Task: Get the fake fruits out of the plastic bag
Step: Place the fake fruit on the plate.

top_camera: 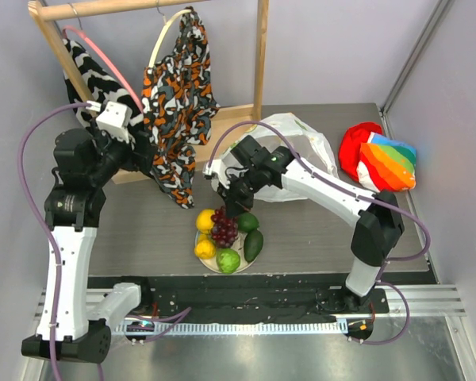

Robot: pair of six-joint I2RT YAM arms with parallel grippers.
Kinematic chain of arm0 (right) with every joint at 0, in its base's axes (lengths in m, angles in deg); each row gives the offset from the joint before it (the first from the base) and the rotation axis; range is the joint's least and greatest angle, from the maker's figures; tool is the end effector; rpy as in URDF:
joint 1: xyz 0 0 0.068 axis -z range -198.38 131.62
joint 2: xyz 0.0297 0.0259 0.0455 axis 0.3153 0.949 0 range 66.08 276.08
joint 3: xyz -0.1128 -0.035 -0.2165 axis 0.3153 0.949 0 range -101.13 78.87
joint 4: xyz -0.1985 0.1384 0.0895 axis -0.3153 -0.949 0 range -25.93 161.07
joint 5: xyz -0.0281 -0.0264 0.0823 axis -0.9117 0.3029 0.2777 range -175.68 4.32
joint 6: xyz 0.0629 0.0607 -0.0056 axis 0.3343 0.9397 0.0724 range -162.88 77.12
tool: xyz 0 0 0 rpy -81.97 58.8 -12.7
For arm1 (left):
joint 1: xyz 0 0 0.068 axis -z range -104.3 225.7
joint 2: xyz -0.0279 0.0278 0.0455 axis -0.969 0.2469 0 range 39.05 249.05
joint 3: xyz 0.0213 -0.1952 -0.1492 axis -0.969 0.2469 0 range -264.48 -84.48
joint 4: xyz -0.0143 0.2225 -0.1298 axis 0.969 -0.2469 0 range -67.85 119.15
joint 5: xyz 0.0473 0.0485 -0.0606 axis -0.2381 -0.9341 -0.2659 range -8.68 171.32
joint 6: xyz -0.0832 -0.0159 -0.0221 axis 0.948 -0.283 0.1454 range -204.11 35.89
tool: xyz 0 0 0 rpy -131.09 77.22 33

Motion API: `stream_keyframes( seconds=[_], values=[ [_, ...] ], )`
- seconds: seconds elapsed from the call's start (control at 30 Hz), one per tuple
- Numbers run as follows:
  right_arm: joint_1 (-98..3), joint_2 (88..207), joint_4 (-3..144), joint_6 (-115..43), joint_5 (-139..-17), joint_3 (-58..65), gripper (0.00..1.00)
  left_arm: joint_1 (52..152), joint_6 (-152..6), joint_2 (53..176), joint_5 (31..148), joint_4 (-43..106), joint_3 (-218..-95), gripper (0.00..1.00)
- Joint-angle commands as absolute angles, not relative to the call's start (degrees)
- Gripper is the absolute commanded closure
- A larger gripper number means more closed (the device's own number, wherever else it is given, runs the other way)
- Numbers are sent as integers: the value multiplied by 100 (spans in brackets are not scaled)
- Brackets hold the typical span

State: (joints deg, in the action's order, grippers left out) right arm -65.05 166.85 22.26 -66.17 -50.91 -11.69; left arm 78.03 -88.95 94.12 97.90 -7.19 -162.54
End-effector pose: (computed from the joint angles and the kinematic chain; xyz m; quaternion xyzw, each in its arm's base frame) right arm 0.2308 0.3092 0.2443 -0.5926 0.7078 0.3336 0.1912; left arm 0.2264 -0.0314 0.4228 0.1378 0.7692 -0.0996 0.6160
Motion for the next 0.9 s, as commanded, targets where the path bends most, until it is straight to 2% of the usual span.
stream_keyframes(
  seconds=[0.0, 0.07, 0.13, 0.17, 0.27, 0.3, 0.37, 0.63, 0.87],
  values=[
    [-6680, 16258, 2221, -6766, -4841, -1113, 89, 7764, -8816, 9459, 9960, -451, -16252, 18],
    [-6724, 16232, 2177, -6766, -4797, -1060, 84, 7764, -8807, 9494, 10013, -443, -16244, 18],
    [-6803, 16179, 2133, -6793, -4771, -972, 72, 7764, -8789, 9538, 10057, -451, -16252, 18],
    [-6830, 16153, 2098, -6801, -4762, -937, 59, 7764, -8781, 9565, 10118, -434, -16252, 18],
    [-6865, 16056, 2132, -6732, -4849, -823, 38, 7764, -8754, 9661, 10241, -390, -16244, 18],
    [-6865, 16030, 2141, -6662, -4876, -823, 34, 7764, -8737, 9688, 10251, -364, -16261, 18],
    [-6856, 15986, 2142, -6635, -4981, -849, 31, 7764, -8710, 9775, 10303, -311, -16279, 18],
    [-6646, 15722, 2019, -6687, -5341, -1306, 30, 7764, -8737, 9943, 10339, -293, -16375, 18],
    [-5188, 15950, 1861, -6634, -5675, -1087, 34, 7764, -8842, 9916, 10286, -425, -16480, 18]
  ],
)
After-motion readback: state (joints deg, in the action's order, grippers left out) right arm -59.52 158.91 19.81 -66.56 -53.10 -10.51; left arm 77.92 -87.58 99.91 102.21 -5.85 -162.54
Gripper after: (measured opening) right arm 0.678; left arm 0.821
